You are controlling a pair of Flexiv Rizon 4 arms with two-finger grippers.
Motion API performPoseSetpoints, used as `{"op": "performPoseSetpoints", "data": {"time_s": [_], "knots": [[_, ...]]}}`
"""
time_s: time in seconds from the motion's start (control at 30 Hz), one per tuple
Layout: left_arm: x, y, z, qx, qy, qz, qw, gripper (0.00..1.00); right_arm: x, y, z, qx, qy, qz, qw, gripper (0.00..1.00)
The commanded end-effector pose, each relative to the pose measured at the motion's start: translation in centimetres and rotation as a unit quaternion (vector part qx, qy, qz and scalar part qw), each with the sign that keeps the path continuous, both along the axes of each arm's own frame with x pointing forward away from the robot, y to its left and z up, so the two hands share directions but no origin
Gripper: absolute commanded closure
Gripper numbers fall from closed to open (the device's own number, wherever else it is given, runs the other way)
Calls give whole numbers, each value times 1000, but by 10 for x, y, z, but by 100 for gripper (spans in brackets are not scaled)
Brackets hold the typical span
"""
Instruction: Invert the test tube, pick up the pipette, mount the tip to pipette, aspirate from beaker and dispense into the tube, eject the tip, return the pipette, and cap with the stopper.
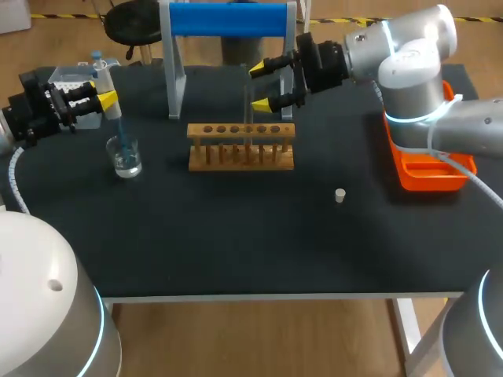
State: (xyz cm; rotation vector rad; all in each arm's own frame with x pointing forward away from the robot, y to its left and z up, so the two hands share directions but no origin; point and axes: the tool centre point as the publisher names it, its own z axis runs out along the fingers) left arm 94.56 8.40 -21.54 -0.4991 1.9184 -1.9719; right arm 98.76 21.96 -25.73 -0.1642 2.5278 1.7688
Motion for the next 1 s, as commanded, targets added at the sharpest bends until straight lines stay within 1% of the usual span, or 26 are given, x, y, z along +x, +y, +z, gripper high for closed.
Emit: {"op": "performPoseSetpoints", "data": {"time_s": [0.03, 0.53, 0.7, 1.0], "knots": [[0, 1, 0, -1, 0, -2, 1000, 100, 5, 5, -8, -3, 4, 1, 1000, 0], [0, 1, 0, -1, 0, -2, 1000, 100, 4, 15, -28, -30, 9, 25, 999, 0], [0, 1, 0, -1, 0, -2, 1000, 100, 2, 20, -36, -40, 10, 22, 999, 0], [0, 1, 0, -1, 0, -2, 1000, 100, 2, 27, -45, -46, 15, 17, 999, 0]]}}
